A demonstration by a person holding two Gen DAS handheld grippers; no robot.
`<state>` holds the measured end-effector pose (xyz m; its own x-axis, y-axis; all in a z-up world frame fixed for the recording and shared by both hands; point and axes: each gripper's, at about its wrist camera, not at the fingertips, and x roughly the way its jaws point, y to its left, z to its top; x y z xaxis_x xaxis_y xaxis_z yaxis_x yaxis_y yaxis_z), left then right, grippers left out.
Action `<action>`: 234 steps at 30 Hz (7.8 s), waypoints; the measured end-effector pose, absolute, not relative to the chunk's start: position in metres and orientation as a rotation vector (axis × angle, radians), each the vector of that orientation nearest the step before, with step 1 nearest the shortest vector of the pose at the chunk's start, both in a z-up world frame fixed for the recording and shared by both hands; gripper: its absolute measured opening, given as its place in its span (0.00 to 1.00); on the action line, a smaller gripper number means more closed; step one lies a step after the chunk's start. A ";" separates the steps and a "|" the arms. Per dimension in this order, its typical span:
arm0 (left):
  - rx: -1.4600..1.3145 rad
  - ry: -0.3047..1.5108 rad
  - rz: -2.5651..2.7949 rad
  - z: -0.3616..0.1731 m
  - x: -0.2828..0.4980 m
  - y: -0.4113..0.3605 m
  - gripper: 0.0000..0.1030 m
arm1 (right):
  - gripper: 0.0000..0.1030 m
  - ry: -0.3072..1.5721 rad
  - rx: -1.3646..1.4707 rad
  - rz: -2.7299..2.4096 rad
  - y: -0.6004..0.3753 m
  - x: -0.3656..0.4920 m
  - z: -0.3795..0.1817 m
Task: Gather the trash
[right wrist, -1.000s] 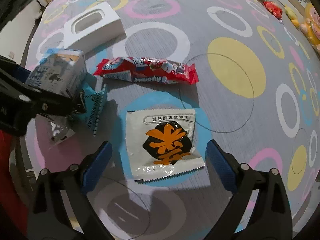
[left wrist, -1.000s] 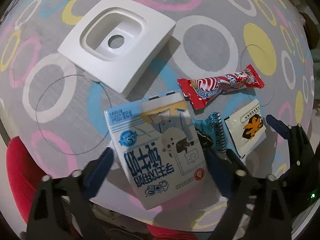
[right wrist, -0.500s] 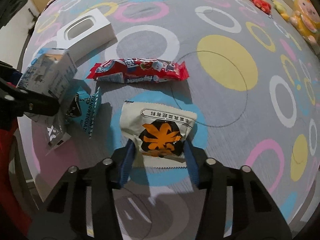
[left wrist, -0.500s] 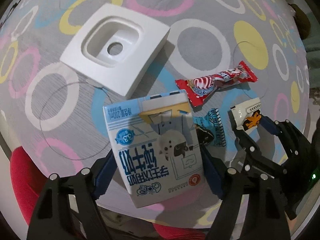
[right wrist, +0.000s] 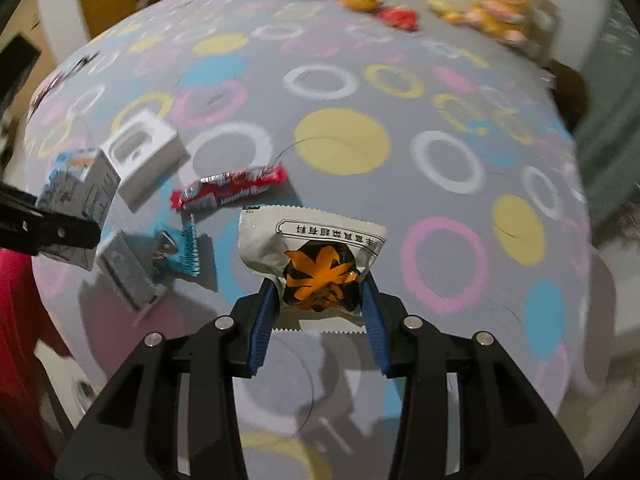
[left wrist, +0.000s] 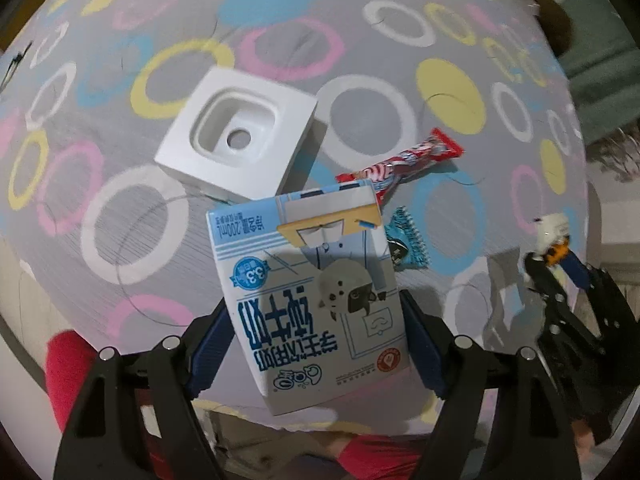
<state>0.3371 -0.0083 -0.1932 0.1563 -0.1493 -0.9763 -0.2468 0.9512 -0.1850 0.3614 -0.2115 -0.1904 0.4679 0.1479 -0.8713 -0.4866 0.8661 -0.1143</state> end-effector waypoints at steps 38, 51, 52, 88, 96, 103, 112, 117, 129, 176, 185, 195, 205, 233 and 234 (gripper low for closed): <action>0.087 1.227 -0.169 -0.167 0.093 -0.005 0.74 | 0.39 0.910 -0.251 0.270 -0.145 0.079 -0.101; 0.174 1.189 -0.233 -0.204 0.050 -0.003 0.74 | 0.39 0.956 -0.185 0.289 -0.127 0.020 -0.142; 0.174 1.198 -0.231 -0.210 0.049 -0.003 0.74 | 0.39 0.958 -0.182 0.287 -0.127 0.019 -0.144; 0.473 1.331 -0.427 -0.382 0.094 -0.052 0.74 | 0.39 1.222 0.037 0.154 -0.145 0.068 -0.322; 0.472 1.382 -0.443 -0.390 0.096 -0.054 0.74 | 0.39 1.296 0.083 0.119 -0.158 0.078 -0.362; 0.512 1.419 -0.463 -0.396 0.094 -0.056 0.74 | 0.39 1.351 0.124 0.102 -0.163 0.087 -0.391; 0.512 1.510 -0.470 -0.403 0.096 -0.057 0.74 | 0.39 1.415 0.175 0.067 -0.171 0.104 -0.424; 0.528 1.551 -0.463 -0.406 0.096 -0.060 0.74 | 0.39 1.448 0.186 0.063 -0.169 0.108 -0.440; 0.509 1.610 -0.452 -0.404 0.105 -0.061 0.74 | 0.40 1.529 0.237 0.057 -0.165 0.115 -0.481; 0.555 1.624 -0.415 -0.395 0.104 -0.059 0.80 | 0.69 1.542 0.226 0.105 -0.159 0.106 -0.471; 0.485 1.552 -0.395 -0.310 0.077 -0.041 0.82 | 0.77 1.383 0.122 0.180 -0.174 0.076 -0.375; 0.448 1.294 -0.497 -0.151 0.090 -0.012 0.92 | 0.91 1.040 -0.222 0.308 -0.175 0.080 -0.197; 0.621 1.185 -0.669 -0.069 0.142 -0.011 0.92 | 0.91 0.909 -0.341 0.477 -0.172 0.124 -0.070; 0.613 1.323 -1.028 -0.123 0.295 -0.053 0.92 | 0.91 1.056 -0.273 0.650 -0.147 0.310 -0.108; 0.615 1.324 -1.036 -0.127 0.297 -0.054 0.92 | 0.91 1.062 -0.275 0.650 -0.146 0.313 -0.112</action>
